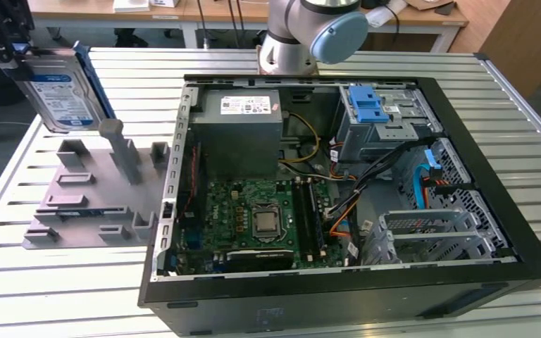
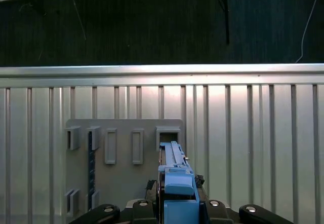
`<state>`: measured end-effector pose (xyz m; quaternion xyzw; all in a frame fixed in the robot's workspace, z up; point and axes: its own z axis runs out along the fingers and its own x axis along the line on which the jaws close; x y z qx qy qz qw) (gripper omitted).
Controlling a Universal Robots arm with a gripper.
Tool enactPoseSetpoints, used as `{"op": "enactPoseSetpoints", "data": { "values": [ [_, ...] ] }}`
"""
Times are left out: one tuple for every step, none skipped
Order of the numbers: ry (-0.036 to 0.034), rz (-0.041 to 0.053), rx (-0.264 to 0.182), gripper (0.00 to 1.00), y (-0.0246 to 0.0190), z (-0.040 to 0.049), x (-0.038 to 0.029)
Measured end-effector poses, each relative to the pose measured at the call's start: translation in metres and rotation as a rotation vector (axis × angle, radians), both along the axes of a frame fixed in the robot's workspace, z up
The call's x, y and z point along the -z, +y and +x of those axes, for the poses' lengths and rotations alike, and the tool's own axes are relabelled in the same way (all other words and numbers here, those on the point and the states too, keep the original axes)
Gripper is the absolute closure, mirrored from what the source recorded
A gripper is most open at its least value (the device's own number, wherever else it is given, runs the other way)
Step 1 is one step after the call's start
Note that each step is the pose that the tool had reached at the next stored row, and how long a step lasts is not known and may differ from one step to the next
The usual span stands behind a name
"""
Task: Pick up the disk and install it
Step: 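Pick up the disk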
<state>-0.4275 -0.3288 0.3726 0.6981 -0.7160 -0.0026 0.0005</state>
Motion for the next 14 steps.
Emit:
{"op": "enactPoseSetpoints", "data": {
  "values": [
    [0.0, 0.0, 0.0, 0.64, 0.0, 0.0, -0.0006],
    [-0.0002, 0.0, 0.0, 0.64, 0.0, 0.0, -0.0012],
    [-0.0002, 0.0, 0.0, 0.64, 0.0, 0.0, -0.0018],
    [-0.0003, 0.0, 0.0, 0.64, 0.0, 0.0, -0.0024],
    [-0.0004, 0.0, 0.0, 0.64, 0.0, 0.0, -0.003],
    [-0.0005, 0.0, 0.0, 0.64, 0.0, 0.0, -0.0036],
    [-0.0006, 0.0001, 0.0, 0.64, 0.0, 0.0, -0.0041],
    [-0.0006, 0.0, 0.0, 0.64, 0.0, 0.0, -0.0047],
    [-0.0007, 0.0, 0.0, 0.64, 0.0, 0.0, -0.0053],
    [-0.0008, 0.0, 0.0, 0.64, 0.0, 0.0, -0.0059],
    [-0.0009, 0.0, 0.0, 0.64, 0.0, 0.0, -0.0064],
    [-0.001, 0.0, 0.0, 0.64, 0.0, 0.0, -0.007],
    [-0.0011, 0.0, 0.0, 0.64, 0.0, 0.0, -0.0075],
    [-0.0012, 0.0, 0.0, 0.64, 0.0, 0.0, -0.008]
  ]
}}
